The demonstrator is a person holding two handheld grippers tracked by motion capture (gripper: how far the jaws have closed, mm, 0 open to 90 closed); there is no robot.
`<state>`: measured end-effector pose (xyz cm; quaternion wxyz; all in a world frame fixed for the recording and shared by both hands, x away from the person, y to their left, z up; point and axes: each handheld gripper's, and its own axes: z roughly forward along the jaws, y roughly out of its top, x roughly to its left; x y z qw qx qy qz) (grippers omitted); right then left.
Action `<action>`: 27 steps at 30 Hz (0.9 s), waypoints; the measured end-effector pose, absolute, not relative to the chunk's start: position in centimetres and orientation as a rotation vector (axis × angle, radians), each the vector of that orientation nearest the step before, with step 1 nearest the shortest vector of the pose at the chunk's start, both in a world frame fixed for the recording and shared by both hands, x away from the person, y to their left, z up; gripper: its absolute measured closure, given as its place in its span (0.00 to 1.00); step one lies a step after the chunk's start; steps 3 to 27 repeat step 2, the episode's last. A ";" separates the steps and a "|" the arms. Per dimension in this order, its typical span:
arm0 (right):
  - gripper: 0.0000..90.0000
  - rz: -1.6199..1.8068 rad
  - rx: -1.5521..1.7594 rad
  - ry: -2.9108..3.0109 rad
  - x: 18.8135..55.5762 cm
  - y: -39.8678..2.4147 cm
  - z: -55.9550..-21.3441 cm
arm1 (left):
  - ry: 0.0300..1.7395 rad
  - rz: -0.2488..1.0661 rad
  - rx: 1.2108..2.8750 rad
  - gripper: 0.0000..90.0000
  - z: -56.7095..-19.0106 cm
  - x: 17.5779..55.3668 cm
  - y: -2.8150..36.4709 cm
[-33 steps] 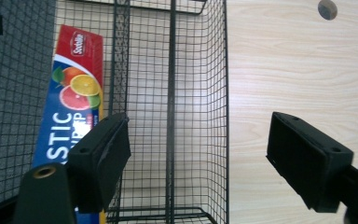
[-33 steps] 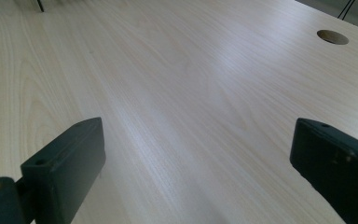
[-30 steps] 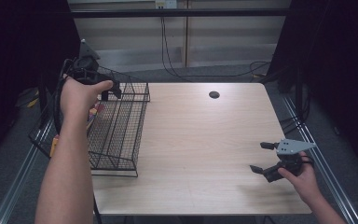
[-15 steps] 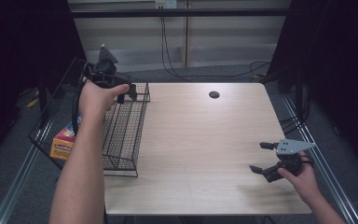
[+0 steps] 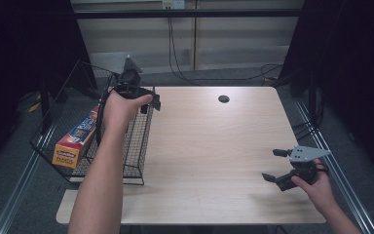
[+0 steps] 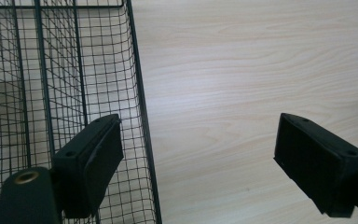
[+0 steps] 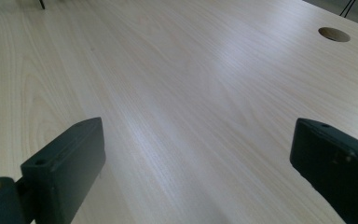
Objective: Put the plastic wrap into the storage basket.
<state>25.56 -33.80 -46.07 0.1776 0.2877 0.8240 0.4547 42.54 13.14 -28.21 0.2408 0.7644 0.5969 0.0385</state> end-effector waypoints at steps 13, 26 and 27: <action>0.03 1.281 0.813 2.329 25.5 -33.8 -46.1 | 1.625 0.104 2.095 0.16 -28.4 42.5 12.7; 0.03 1.281 0.813 2.329 25.5 -33.8 -46.1 | 1.625 0.104 2.095 0.16 -28.4 42.5 12.7; 0.03 1.281 0.813 2.329 25.5 -33.8 -46.1 | 1.625 0.104 2.095 0.16 -28.4 42.5 12.7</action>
